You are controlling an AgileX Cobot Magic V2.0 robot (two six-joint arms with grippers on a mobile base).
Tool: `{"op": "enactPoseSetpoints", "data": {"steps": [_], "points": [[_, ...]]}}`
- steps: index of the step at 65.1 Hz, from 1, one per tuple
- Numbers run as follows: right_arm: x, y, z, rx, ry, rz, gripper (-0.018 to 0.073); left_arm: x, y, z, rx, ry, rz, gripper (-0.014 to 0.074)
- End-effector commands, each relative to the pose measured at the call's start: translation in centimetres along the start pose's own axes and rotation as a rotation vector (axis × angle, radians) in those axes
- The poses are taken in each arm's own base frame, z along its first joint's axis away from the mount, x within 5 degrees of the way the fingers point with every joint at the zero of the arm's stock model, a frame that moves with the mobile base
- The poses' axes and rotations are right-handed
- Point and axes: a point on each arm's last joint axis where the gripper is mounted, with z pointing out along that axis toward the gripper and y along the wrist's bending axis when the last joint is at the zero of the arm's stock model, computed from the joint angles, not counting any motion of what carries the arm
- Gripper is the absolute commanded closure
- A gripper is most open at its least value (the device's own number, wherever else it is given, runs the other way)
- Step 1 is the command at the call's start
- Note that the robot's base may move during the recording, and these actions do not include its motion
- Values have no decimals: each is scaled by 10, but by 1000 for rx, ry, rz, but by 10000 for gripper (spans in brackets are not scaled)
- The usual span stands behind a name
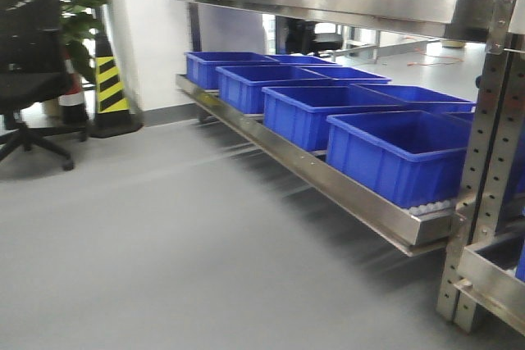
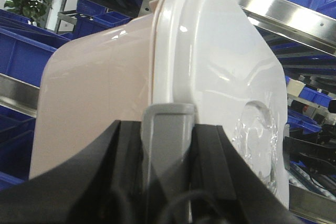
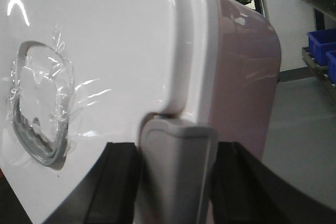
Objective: Grab white bin and place on right shelf
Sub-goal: 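Drive toward the steel rack of blue crates holding the bin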
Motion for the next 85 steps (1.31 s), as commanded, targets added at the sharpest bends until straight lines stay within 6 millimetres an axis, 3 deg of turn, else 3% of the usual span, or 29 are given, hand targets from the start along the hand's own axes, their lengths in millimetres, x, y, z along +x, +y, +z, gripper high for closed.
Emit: {"op": "enactPoseSetpoints", "data": {"steps": [1, 85], "points": [[-12, 57, -13, -393, -37, -16, 440, 4, -48, -3, 317, 112, 78, 722], [-12, 57, -13, -392, -36, -16, 440, 4, -48, -3, 317, 112, 78, 722]]}}
